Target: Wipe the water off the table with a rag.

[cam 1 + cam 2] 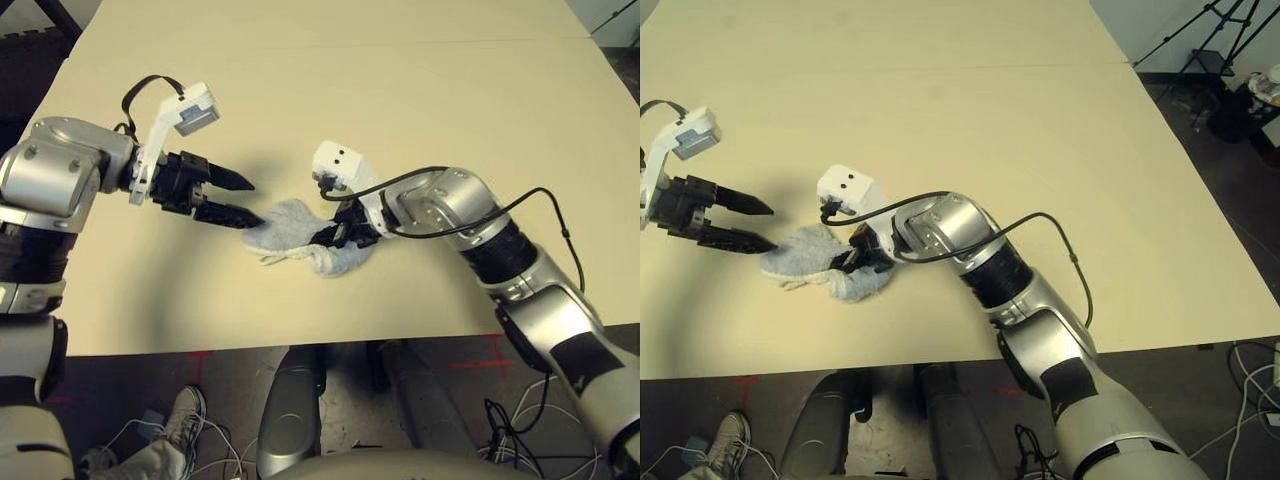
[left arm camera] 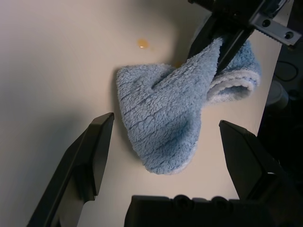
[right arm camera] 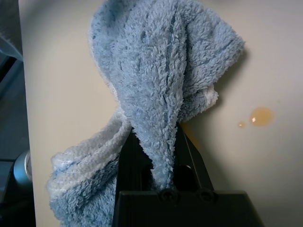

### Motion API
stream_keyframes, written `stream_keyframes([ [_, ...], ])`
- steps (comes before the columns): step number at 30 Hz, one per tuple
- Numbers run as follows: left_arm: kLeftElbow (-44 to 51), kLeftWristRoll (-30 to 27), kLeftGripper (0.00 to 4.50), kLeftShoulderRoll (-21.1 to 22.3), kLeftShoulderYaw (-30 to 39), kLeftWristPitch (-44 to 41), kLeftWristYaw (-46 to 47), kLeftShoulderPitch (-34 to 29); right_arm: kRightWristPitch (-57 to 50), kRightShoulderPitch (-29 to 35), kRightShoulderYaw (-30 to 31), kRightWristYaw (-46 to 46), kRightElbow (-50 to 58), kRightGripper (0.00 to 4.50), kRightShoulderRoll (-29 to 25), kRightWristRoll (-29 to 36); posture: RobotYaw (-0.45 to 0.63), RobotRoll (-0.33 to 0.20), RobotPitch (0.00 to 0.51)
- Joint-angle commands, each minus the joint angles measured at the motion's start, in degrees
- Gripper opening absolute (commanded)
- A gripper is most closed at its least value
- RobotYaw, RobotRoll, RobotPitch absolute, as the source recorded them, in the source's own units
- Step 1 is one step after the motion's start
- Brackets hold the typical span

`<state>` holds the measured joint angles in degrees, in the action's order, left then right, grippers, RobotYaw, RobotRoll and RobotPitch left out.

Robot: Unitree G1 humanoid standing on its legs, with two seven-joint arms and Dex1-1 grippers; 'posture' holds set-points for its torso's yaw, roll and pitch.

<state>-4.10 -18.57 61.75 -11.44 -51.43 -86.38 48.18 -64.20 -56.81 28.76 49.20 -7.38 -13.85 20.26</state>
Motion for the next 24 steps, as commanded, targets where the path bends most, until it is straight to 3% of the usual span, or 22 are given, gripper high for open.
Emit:
stream_keyframes([
  [1,1.2,-0.5,4.5,0.6,-0.5,-0.4,-0.2,-0.3,1.3,1.8,1.0,-3.1,-4.7,0.23,-1.0,-3.9,0.32,0.0,0.308],
  [14,1.0,-1.1,4.5,-0.1,-0.7,0.2,0.4,-0.7,18.2,-6.0,-5.2,-12.5,-30.0,0.23,-5.5,-14.9,0.3,0.0,0.303],
  [21,0.4,-1.1,4.5,-0.8,-0.9,0.6,0.8,-0.7,29.5,-9.9,-10.1,-20.2,-40.1,0.23,-4.2,-19.0,0.3,0.0,0.302],
  [24,-0.5,-0.7,4.5,-1.5,-0.9,1.4,1.2,-0.3,29.5,-11.3,-12.9,-19.1,-39.6,0.23,-2.7,-17.6,0.3,0.0,0.302],
])
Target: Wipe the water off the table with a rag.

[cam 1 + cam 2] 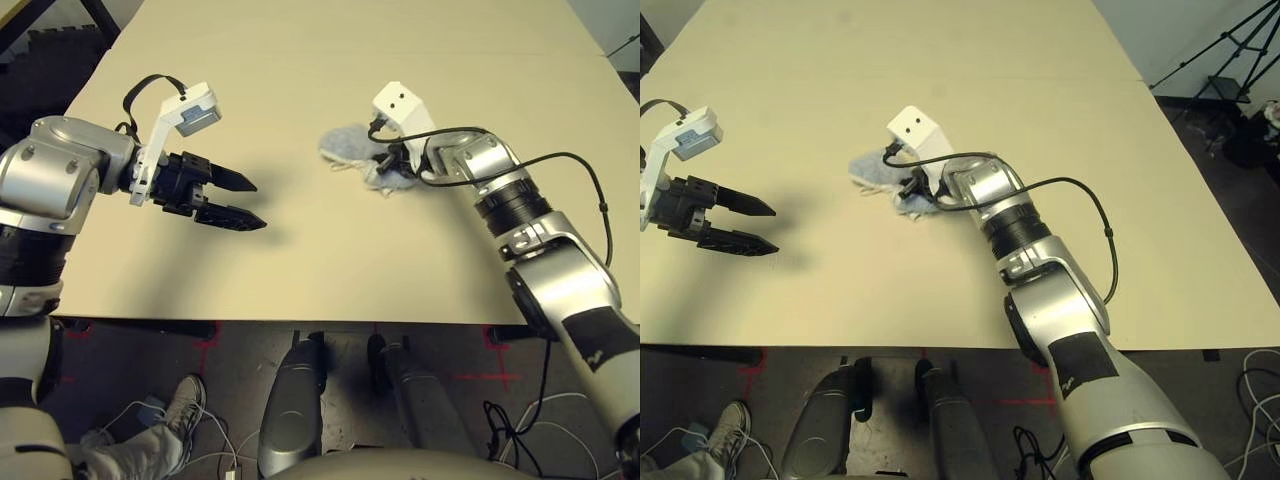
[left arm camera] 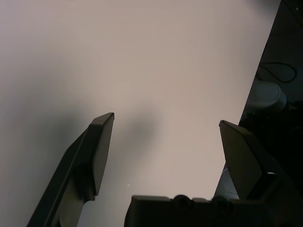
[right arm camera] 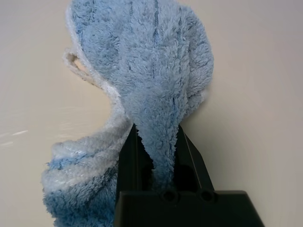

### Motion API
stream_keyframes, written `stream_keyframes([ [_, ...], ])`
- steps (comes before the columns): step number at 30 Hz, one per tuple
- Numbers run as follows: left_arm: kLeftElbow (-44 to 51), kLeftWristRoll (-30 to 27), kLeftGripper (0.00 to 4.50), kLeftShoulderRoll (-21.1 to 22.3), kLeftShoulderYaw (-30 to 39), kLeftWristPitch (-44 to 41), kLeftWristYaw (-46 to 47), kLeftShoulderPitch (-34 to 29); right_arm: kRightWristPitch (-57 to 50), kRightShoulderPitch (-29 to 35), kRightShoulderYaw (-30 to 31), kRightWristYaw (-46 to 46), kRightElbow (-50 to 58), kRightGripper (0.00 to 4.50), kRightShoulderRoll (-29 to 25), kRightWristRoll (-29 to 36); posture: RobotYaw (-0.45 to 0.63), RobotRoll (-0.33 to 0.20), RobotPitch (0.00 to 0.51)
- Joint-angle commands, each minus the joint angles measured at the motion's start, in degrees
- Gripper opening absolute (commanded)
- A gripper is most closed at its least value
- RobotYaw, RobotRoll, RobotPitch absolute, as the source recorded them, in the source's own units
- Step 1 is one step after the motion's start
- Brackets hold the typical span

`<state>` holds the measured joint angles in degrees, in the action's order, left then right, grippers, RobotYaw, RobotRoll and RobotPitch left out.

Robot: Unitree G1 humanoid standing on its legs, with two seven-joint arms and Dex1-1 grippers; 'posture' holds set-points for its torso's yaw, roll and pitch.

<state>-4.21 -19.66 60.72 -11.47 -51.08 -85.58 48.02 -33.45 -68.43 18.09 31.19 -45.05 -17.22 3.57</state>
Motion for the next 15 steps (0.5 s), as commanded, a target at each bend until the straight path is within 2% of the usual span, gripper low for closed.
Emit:
stream_keyframes([
  [1,-0.7,0.6,4.5,-0.6,-0.7,1.3,0.6,-0.1,-2.4,0.2,-3.0,-0.1,-1.1,0.23,1.2,-0.2,0.3,0.0,0.303],
  [5,-2.1,1.1,4.5,-1.5,-0.6,2.5,1.3,0.4,-20.2,1.1,-3.1,12.4,15.5,0.23,1.8,8.3,0.29,0.0,0.302],
  [11,-3.7,1.6,4.5,-2.5,-0.8,3.6,1.8,1.2,-37.5,5.0,0.0,18.2,35.8,0.22,-0.7,15.5,0.29,0.0,0.302],
  [15,-5.6,2.3,4.5,-3.3,-1.0,4.6,2.1,2.0,-44.3,8.7,2.7,20.3,43.7,0.22,-1.7,20.2,0.28,0.0,0.303],
])
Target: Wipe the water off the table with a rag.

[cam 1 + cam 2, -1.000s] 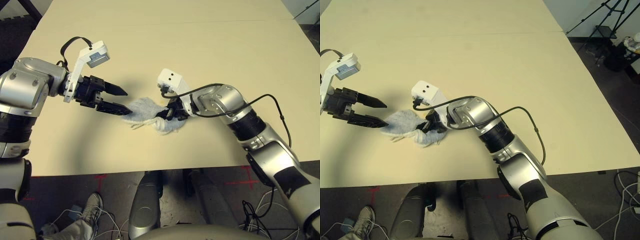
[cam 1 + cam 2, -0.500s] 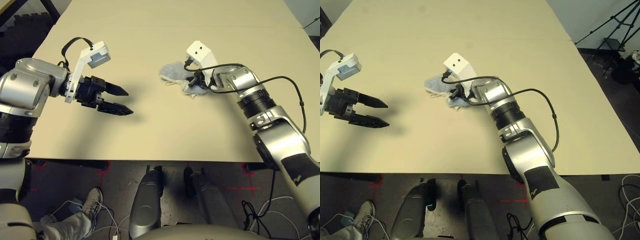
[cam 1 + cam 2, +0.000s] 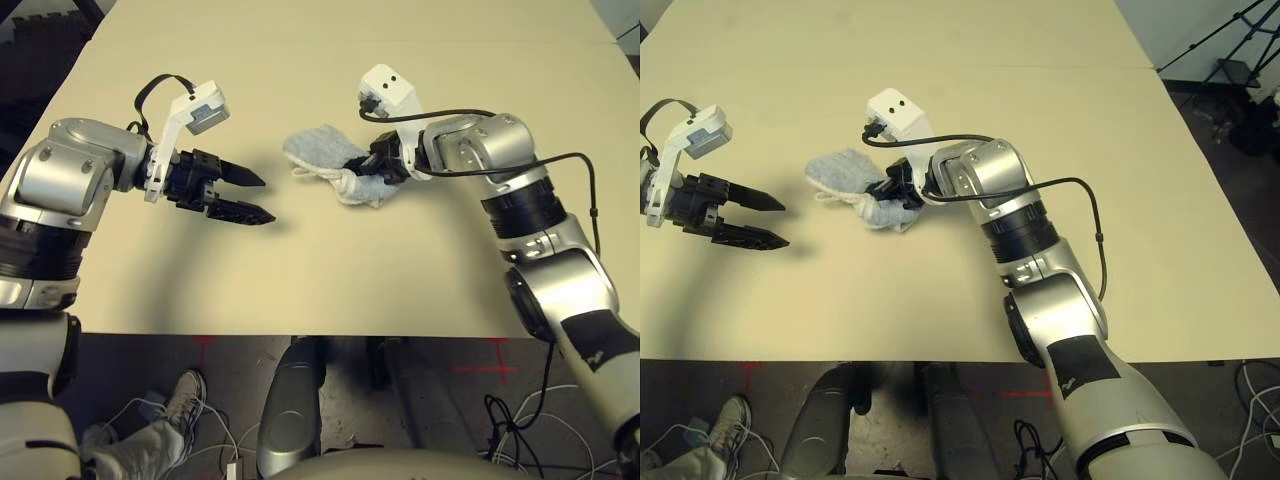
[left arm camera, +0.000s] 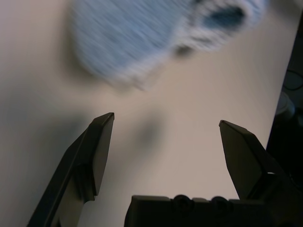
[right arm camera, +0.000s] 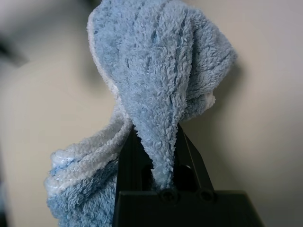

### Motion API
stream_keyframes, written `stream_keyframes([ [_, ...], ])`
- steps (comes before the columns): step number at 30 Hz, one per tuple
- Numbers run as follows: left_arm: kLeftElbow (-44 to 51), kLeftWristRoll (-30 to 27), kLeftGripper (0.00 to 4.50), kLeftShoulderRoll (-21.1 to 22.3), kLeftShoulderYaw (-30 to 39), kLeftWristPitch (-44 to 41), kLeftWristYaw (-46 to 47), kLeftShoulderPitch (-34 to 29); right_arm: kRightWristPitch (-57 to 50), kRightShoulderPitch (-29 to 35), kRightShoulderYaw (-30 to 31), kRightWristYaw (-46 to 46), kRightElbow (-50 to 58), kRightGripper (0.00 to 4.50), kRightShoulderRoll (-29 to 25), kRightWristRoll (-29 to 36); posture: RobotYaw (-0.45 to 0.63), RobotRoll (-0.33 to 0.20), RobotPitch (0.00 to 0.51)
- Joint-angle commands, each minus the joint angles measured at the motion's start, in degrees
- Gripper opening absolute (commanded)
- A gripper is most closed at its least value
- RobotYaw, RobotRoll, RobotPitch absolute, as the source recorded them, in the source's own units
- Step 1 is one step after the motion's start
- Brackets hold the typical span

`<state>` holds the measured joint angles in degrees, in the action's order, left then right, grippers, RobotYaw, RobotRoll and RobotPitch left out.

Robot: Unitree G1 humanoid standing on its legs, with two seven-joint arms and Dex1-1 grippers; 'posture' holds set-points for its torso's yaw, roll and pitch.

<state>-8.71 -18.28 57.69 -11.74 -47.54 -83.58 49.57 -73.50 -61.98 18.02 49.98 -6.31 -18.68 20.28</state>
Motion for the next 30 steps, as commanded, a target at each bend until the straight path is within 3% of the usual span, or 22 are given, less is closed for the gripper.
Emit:
stream_keyframes([
  [1,-1.5,1.2,4.5,-0.5,-0.8,1.4,0.2,0.7,-5.0,2.9,3.0,1.3,5.6,0.22,-0.1,4.0,0.28,0.0,0.303],
  [8,-4.1,2.4,4.5,-1.8,-0.8,2.9,0.7,2.0,-5.9,5.4,5.2,0.5,3.2,0.22,1.6,5.4,0.28,0.0,0.303],
  [13,-3.8,2.5,4.5,-1.7,-0.4,2.5,0.7,2.0,-1.0,6.4,6.9,-2.2,-2.3,0.22,1.3,1.3,0.28,0.0,0.306],
  [23,-3.6,2.6,4.5,-1.9,-0.3,2.2,0.8,1.8,18.9,-2.0,-5.8,-18.5,-29.3,0.22,2.7,-7.2,0.28,0.0,0.309],
  [30,-3.9,2.8,4.5,-2.4,-0.4,2.5,0.8,2.0,29.0,-5.7,-8.2,-25.4,-40.7,0.22,0.0,-13.3,0.27,0.0,0.306],
])
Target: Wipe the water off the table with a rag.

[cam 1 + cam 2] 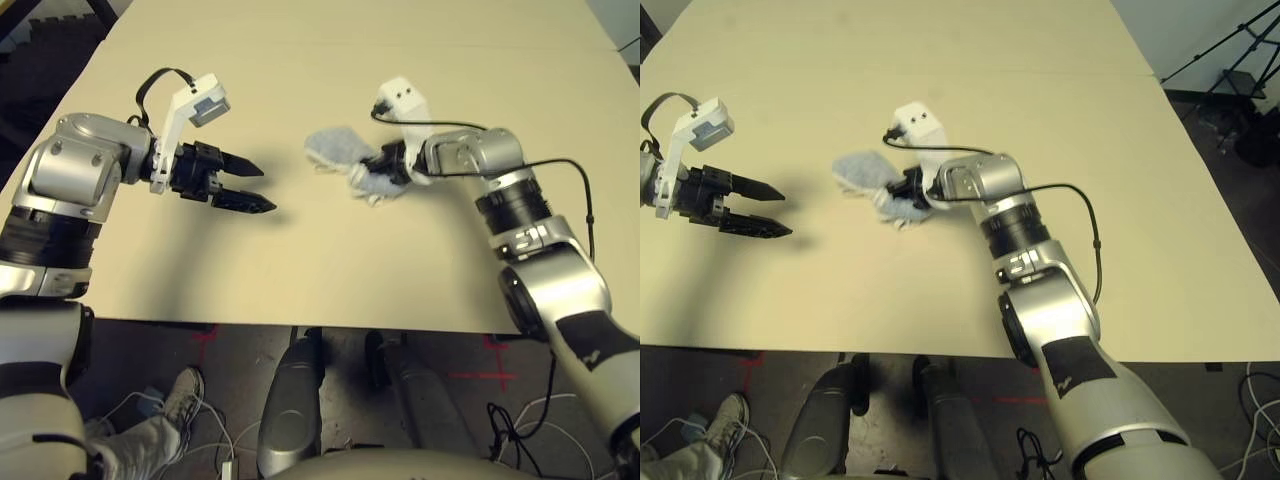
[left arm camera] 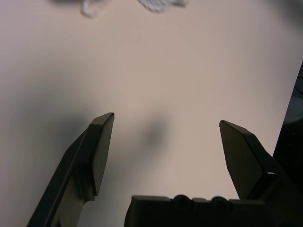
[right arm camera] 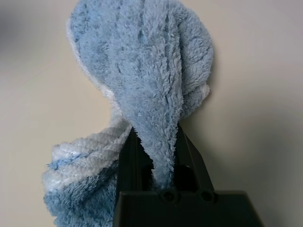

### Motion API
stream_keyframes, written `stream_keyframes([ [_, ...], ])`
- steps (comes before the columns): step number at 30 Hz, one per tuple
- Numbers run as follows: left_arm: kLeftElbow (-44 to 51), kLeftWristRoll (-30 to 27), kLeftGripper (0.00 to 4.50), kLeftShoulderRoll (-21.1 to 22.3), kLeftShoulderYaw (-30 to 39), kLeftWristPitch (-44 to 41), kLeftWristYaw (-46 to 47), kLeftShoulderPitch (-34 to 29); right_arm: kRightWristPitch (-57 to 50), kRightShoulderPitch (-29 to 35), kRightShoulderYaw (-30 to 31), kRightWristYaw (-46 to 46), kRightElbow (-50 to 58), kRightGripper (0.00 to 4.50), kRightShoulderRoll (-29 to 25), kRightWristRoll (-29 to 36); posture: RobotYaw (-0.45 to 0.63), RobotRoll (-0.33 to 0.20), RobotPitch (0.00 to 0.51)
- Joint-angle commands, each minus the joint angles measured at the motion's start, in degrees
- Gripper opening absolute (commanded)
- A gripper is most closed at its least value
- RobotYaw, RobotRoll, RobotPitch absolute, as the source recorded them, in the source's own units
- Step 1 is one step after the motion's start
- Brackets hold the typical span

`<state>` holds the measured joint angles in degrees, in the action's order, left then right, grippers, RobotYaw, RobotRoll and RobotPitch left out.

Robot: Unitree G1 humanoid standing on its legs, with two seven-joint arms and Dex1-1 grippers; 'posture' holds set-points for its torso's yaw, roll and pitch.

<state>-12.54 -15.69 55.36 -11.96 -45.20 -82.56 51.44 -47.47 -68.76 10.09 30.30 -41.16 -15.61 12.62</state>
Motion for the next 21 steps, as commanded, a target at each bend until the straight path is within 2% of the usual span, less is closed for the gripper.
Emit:
stream_keyframes([
  [1,-0.1,0.2,4.5,-0.2,-0.2,0.2,-0.1,0.1,5.1,0.8,-0.1,-7.0,-7.4,0.22,-4.1,-7.1,0.27,0.0,0.306],
  [5,-0.8,0.3,4.5,-1.4,0.9,1.2,1.6,0.3,10.7,-0.3,-2.8,-10.5,-12.5,0.22,-6.7,-8.5,0.27,0.0,0.306],
  [9,-5.4,1.2,4.5,-5.4,4.1,5.6,8.3,1.9,14.0,-1.1,-6.6,-13.7,-13.0,0.22,-9.6,-8.6,0.28,0.0,0.308],
  [13,-13.9,2.6,4.5,-11.6,9.9,13.9,20.6,5.0,13.1,-0.3,-10.5,-15.1,-9.0,0.22,-12.3,-7.5,0.28,0.0,0.307],
  [16,-21.8,3.7,4.5,-16.2,15.6,23.9,32.9,7.6,10.0,1.5,-12.1,-15.2,-3.7,0.21,-14.8,-7.7,0.27,0.0,0.303],
  [21,-31.2,4.5,4.5,-20.2,21.8,36.9,47.4,8.4,4.0,6.1,-13.2,-14.6,5.5,0.21,-18.9,-8.5,0.27,0.0,0.3],
])
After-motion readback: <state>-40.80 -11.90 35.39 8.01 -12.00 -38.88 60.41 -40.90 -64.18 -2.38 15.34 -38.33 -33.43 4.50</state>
